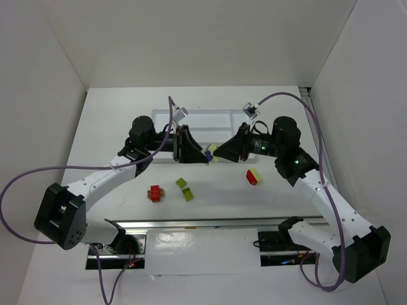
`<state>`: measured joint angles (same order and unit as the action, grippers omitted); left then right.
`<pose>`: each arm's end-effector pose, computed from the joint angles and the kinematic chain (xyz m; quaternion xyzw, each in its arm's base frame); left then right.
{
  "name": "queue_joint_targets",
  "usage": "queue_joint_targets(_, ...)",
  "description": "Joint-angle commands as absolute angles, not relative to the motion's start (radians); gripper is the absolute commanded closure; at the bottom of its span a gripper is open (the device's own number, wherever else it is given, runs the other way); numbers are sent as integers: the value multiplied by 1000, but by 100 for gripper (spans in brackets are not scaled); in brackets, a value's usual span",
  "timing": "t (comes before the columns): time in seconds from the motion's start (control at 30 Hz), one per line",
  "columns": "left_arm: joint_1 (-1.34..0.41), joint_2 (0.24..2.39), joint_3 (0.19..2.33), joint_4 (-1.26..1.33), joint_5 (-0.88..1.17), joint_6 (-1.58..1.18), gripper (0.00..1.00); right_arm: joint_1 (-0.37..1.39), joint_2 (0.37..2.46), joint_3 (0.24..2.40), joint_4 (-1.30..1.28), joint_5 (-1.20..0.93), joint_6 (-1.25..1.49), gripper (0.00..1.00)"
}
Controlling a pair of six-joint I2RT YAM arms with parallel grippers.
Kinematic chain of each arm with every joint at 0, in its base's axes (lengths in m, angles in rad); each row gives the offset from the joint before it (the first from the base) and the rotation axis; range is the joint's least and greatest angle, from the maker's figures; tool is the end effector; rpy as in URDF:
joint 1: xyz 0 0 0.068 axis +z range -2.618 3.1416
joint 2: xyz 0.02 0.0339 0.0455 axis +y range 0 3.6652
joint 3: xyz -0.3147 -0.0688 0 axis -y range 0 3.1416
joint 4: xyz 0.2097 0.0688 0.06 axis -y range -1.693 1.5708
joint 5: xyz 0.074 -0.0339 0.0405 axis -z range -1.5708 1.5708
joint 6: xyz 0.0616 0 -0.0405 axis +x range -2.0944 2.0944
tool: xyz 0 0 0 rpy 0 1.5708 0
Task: Sort the legos into containers by color
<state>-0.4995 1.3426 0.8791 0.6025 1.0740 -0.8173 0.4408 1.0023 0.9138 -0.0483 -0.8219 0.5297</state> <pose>0.2072 -0.1747 0.3943 0.2919 0.6179 -0.6622 0.3074 0.1432 0.1174 0.4041 -0.2315 0.7020 0.5473 0.3924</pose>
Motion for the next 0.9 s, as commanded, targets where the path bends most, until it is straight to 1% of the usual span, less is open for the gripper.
queue_joint_targets(0.0, -509, 1353, 931, 661, 1049, -808, 100, 476, 1008, 905, -52, -827, 506, 55)
queue_joint_targets(0.03, -509, 1353, 931, 661, 1049, -808, 100, 485, 1017, 916, -52, -827, 506, 55)
queue_joint_targets(0.1, -509, 1353, 931, 651, 1049, -808, 100, 495, 1017, 916, -52, -815, 495, 59)
queue_joint_targets(0.17, -509, 1353, 922, 640, 1040, -798, 100, 505, 1026, 916, -52, -804, 495, 67)
queue_joint_targets(0.2, -509, 1353, 922, 628, 1040, -787, 100, 505, 1026, 916, -73, -793, 485, 76)
queue_joint_targets(0.4, -496, 1310, 922, 503, 1005, -723, 100, 505, 960, 949, -190, -564, 451, 85)
queue_joint_targets(0.6, -433, 1299, 913, 436, 991, -687, 100, 505, 939, 985, -261, -419, 442, 86)
queue_joint_targets(0.63, -413, 1289, 922, 378, 991, -658, 100, 505, 927, 995, -281, -355, 442, 86)
queue_joint_targets(0.7, -393, 1289, 933, 309, 962, -629, 100, 505, 927, 996, -291, -310, 442, 86)
queue_joint_targets(0.73, -373, 1289, 957, 214, 947, -609, 100, 505, 916, 996, -291, -278, 442, 86)
queue_joint_targets(0.83, -330, 1327, 1044, -19, 749, -522, 100, 505, 931, 1005, -304, -183, 451, 86)
queue_joint_targets(0.87, -316, 1353, 1130, -179, 688, -509, 100, 505, 940, 1005, -325, -149, 451, 86)
